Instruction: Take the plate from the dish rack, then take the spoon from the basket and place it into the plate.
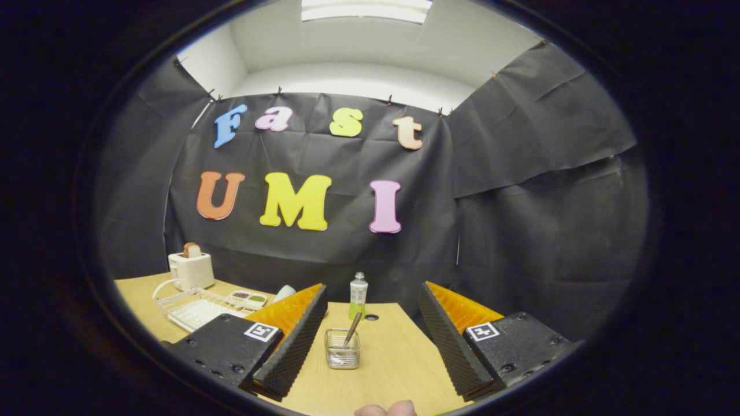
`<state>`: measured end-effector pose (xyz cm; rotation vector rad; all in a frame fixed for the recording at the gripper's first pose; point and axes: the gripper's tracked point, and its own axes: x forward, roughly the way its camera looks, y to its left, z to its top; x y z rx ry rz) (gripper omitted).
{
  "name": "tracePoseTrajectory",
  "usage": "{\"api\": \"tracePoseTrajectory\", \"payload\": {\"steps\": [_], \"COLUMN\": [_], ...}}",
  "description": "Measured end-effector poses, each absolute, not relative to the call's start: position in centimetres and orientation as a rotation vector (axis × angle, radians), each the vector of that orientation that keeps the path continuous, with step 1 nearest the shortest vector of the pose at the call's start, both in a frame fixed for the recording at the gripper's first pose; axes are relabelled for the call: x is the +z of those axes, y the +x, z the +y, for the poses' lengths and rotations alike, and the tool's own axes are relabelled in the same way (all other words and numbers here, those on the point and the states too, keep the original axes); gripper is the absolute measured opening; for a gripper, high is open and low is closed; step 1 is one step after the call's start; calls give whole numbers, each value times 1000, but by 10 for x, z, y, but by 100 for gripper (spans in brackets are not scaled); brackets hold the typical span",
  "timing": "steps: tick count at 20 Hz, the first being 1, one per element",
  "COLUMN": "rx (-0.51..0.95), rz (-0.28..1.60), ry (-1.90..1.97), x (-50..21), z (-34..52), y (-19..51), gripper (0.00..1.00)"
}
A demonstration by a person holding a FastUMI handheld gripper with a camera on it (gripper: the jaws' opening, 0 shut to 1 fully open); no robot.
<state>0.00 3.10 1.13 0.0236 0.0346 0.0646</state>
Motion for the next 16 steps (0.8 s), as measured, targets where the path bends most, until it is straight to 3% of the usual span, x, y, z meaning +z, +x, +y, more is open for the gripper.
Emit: {"api": "tracePoseTrajectory", "payload": {"steps": [8,16], "rx": [182,358], "rz": [155,546], "ry": [21,-44], "x": [46,48], "z": [71,155], "y": [34,105], "gripper": [100,100]}}
